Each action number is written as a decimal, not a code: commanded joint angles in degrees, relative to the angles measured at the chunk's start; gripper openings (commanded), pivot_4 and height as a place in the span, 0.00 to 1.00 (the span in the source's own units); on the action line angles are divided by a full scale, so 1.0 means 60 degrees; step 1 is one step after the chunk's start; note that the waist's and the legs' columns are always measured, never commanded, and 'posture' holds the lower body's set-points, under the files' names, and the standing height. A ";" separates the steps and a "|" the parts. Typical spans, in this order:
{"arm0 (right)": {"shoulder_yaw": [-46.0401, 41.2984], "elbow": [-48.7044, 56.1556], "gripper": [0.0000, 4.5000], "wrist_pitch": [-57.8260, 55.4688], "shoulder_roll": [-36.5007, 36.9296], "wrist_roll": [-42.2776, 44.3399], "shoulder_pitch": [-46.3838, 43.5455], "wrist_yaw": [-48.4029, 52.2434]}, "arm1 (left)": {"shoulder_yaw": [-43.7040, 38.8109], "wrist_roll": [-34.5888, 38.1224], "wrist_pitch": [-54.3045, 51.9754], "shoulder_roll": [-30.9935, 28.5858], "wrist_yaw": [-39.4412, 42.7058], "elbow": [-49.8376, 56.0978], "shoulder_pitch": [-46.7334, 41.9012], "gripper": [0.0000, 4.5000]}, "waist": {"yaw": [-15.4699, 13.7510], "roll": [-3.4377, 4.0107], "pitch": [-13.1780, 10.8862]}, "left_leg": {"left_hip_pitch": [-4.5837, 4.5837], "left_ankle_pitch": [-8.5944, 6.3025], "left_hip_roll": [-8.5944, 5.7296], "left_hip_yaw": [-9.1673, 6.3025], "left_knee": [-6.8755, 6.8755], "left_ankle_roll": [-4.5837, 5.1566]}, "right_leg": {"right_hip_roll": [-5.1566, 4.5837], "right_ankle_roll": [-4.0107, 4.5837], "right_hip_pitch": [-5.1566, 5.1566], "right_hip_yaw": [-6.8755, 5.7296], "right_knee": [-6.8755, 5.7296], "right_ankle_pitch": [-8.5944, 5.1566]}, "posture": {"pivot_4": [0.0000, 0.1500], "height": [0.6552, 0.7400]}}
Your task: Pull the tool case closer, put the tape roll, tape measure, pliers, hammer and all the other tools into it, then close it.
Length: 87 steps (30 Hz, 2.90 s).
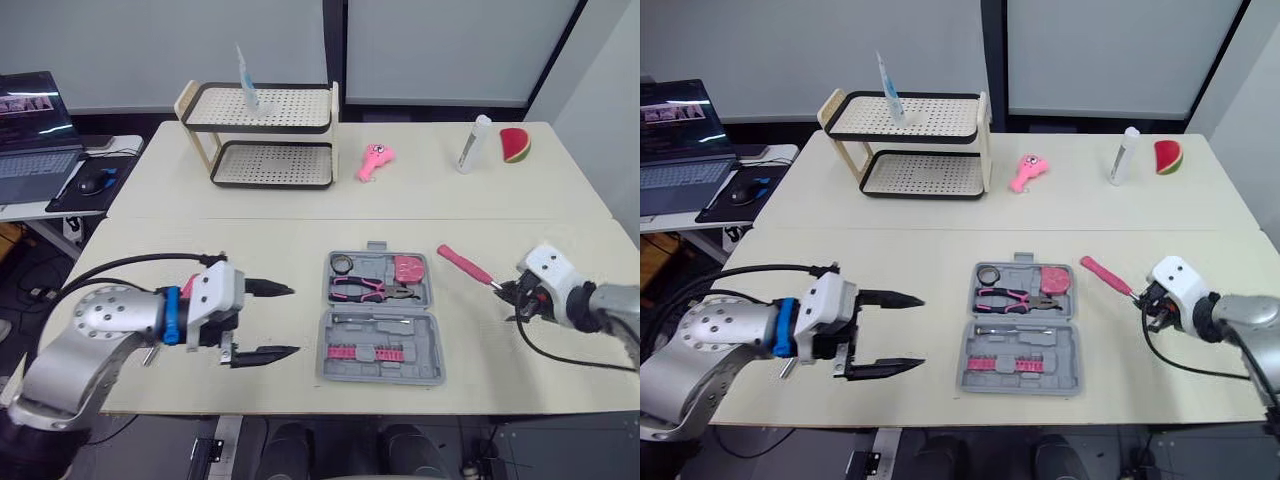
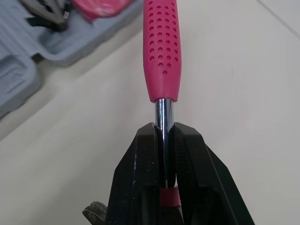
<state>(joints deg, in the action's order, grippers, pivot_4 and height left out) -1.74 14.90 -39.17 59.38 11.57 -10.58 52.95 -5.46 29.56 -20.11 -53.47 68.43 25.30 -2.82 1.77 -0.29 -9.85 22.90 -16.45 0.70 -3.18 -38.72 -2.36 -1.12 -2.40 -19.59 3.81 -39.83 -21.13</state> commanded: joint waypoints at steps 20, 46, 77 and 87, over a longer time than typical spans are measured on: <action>0.5165 0.1999 0.05 -0.0680 -0.0752 -0.1633 -0.2552 0.1472 | 0.0231 -0.0631 0.0959 -0.0430 0.0594 0.0257 0.0425 1.00 | 0.0006 -0.0011 -0.0009 | 0.0004 0.0000 -0.0010 -0.0001 -0.0005 0.0000 | -0.0009 0.0000 -0.0008 -0.0021 -0.0005 0.0000 | 1.00 1.00; 0.5957 0.0824 0.05 -0.0024 -0.2442 -0.2796 -0.3417 0.1914 | 0.0480 -0.0610 0.0735 -0.0349 0.0483 0.0385 0.0115 1.00 | 0.0014 -0.0011 -0.0009 | 0.0008 0.0000 -0.0006 0.0000 -0.0005 0.0000 | -0.0008 0.0001 -0.0027 -0.0025 -0.0019 0.0000 | 1.00 1.00; 0.5459 0.0749 0.42 -0.0308 -0.2519 -0.2473 -0.3426 0.2267 | 0.0662 -0.0624 0.0489 -0.0231 0.0246 0.0606 -0.0201 1.00 | 0.0013 -0.0011 -0.0009 | 0.0007 0.0000 -0.0008 0.0000 -0.0007 -0.0001 | -0.0008 0.0001 -0.0025 -0.0025 -0.0020 0.0000 | 1.00 1.00; 0.4094 0.1490 0.36 0.0233 -0.2521 -0.1113 -0.2760 0.2208 | 0.0608 -0.0584 0.0445 -0.0230 0.0141 0.0636 -0.0161 1.00 | 0.0001 -0.0012 -0.0008 | 0.0007 0.0000 -0.0008 -0.0004 -0.0007 0.0000 | -0.0008 0.0001 -0.0019 -0.0030 -0.0018 0.0000 | 1.00 1.00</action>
<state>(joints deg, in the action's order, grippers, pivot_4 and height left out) 23.69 22.19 -39.67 44.28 4.04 -28.05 66.66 -1.52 25.53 -17.39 -54.83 69.37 27.51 -3.62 1.78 -0.37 -9.90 22.95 -16.45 0.65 -3.21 -38.76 -2.36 -1.17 -2.40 -19.70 3.63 -39.94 -21.13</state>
